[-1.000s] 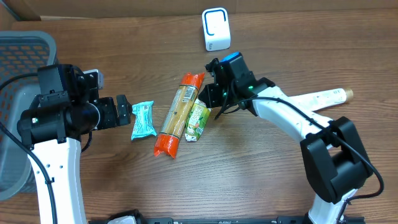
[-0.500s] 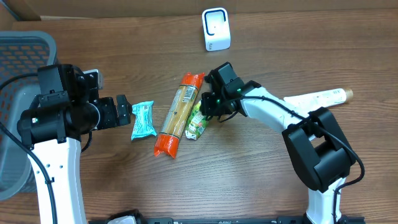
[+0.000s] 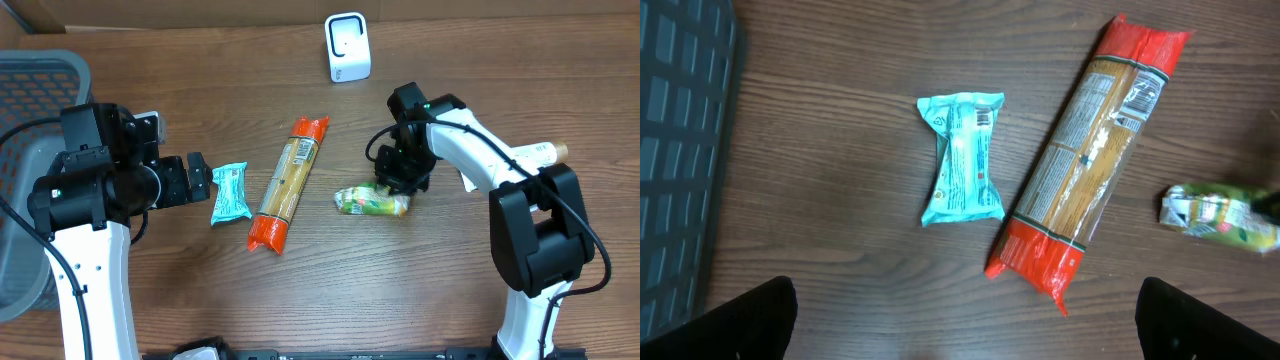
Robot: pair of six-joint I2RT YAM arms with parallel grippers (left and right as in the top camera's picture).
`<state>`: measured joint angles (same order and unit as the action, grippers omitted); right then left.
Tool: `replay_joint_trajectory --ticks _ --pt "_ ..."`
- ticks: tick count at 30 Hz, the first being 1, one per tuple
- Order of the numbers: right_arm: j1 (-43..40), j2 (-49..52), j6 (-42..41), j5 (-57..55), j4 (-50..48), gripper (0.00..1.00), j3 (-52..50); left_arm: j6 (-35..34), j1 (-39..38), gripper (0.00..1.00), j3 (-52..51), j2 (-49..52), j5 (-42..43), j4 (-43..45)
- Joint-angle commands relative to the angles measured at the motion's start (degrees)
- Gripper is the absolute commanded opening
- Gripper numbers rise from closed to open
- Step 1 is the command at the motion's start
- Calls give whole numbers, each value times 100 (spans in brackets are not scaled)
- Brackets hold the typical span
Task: Scan the item barcode
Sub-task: 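Reach the right gripper to the green tea pack in the center, then grasp the green tea pack with the right gripper and lift it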
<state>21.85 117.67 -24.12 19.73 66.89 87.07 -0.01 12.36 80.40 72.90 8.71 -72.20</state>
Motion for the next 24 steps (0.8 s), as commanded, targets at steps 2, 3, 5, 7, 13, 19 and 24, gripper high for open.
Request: replay_joint_trajectory --ticks 2,3,5,7,13,19,24 --pt "42 -2 2533 -479 680 57 715 22 -39 100 107 -15 -33 17" --pt "42 -2 2857 -726 728 60 785 22 -39 100 107 -15 -33 17" --pt "42 0 3456 -1117 697 66 785 22 -37 99 107 -15 -33 17" --pt "42 11 3987 -1213 697 77 693 22 -39 100 107 -15 -33 17" --pt "76 11 4695 -894 584 81 208 22 -39 100 107 -15 -33 17" --pt "96 11 4887 -824 -142 84 -501 22 -39 100 107 -15 -33 20" --pt "96 11 4968 -684 -363 77 -713 22 -39 100 107 -15 -33 17"
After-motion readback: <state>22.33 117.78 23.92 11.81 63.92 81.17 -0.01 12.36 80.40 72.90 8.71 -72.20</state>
